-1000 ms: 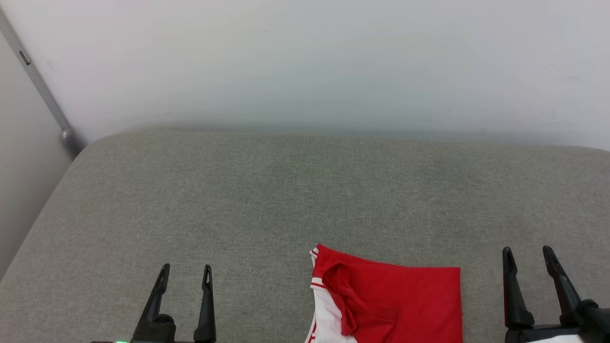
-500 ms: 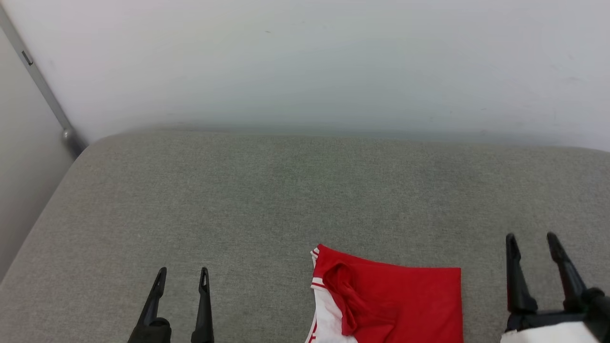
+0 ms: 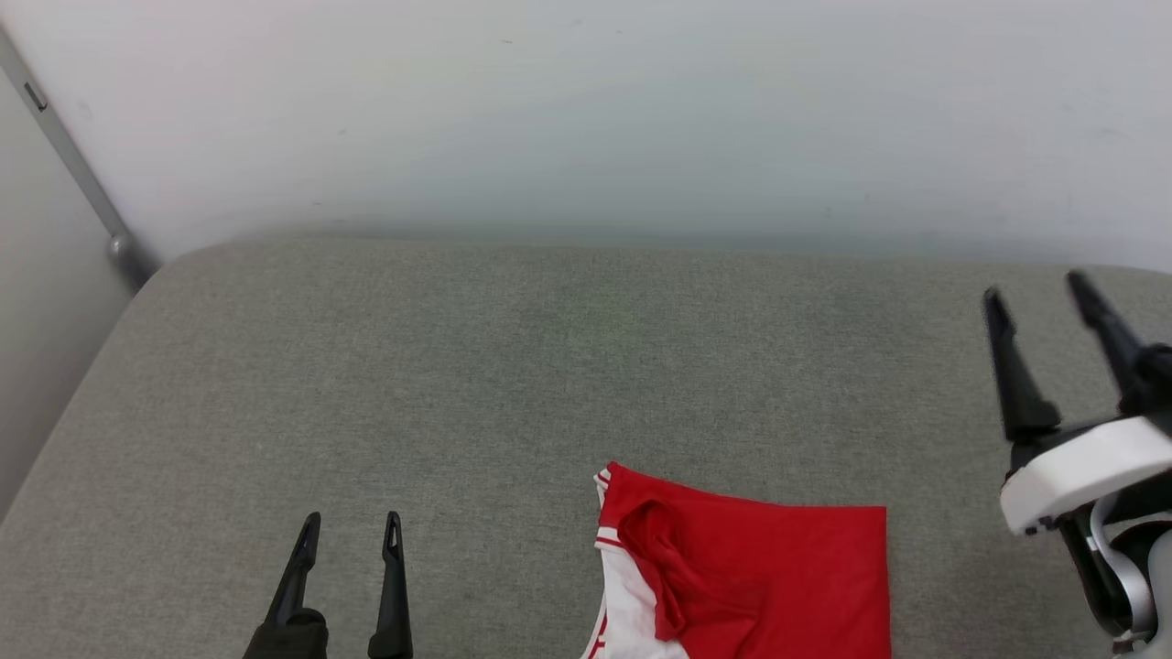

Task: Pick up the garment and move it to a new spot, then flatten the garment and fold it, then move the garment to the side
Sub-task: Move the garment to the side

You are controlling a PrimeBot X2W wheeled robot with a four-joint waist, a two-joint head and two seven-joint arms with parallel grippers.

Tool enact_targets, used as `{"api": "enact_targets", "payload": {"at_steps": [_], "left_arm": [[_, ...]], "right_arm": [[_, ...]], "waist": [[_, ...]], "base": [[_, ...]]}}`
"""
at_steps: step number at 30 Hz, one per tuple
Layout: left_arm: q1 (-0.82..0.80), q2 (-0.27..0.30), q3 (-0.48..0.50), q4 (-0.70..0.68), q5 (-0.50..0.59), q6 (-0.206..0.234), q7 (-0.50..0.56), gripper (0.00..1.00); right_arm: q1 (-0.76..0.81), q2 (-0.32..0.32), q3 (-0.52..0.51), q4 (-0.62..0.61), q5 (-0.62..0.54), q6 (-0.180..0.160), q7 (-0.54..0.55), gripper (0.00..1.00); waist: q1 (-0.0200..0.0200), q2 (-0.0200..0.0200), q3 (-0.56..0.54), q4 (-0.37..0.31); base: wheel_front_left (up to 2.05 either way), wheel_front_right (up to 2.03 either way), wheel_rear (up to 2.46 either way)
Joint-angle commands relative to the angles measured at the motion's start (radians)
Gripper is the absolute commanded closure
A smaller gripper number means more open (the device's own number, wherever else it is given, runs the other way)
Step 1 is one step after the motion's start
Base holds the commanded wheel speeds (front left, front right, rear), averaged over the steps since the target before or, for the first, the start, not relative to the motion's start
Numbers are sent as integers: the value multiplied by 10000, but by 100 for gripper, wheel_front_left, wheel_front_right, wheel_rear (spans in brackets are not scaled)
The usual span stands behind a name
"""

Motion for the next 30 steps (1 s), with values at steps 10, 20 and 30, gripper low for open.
{"api": "enact_targets", "payload": {"at_steps": [10, 20, 30], "left_arm": [[-155, -69, 127, -72, 55, -90, -21, 0], [-627, -120, 64, -194, 110, -171, -21, 0], [-1388, -165, -70, -206, 156, -174, -21, 0]], "right_arm": [[387, -1963, 1872, 750, 4105, -4, 5614, 0], [834, -2503, 2599, 1381, 7436, -4, 8127, 0], [332, -1999, 4015, 2498, 8413, -6, 8202, 0]], "waist": [[0, 0, 255, 37], [0, 0, 1084, 314], [0, 0, 2212, 799]], "base": [[0, 0, 0], [0, 0, 0], [0, 0, 0]]}}
